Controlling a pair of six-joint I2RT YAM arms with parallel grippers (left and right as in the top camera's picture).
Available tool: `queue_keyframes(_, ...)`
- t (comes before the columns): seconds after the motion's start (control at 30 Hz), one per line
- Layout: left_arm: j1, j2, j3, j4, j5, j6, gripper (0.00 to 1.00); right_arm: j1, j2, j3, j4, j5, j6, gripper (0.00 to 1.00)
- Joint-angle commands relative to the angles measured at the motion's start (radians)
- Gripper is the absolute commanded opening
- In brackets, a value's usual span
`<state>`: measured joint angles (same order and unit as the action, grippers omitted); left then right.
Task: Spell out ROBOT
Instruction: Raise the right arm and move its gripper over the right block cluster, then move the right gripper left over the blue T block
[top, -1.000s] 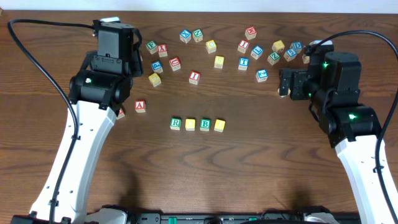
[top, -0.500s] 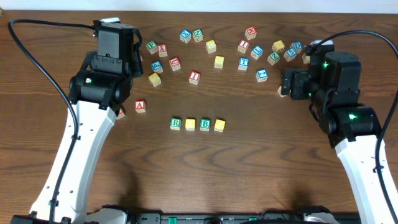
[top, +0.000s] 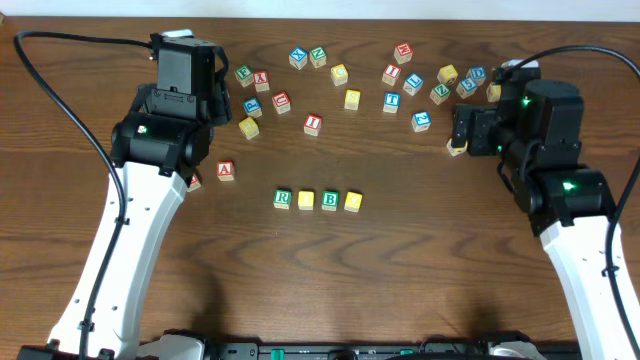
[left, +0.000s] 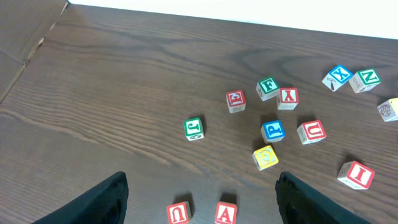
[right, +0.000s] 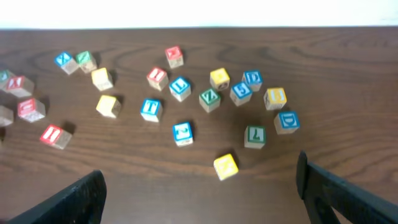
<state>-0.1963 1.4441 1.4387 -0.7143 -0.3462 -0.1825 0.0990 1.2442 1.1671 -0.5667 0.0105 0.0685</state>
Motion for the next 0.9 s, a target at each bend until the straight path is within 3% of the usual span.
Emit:
queue_keyframes(0.0,0.006,0.006,0.016,-0.004,-0.011,0.003,0.75,-0.007,0.055,0.117,-0.057,-0.013,0.013,0.94)
queue_keyframes(0.23,0.006,0.006,0.016,-0.004,-0.011,0.003,0.80,-0.006,0.167,0.258,-0.158,-0.014,-0.011,0.92)
queue_keyframes(0.5,0.006,0.006,0.016,-0.004,-0.011,0.003,0.84,-0.006,0.187,0.278,-0.195,-0.018,-0.014,0.98)
queue_keyframes(0.87,0.006,0.006,0.016,-0.004,-0.011,0.007,0.85,-0.006,0.216,0.302,-0.210,-0.020,0.054,0.97)
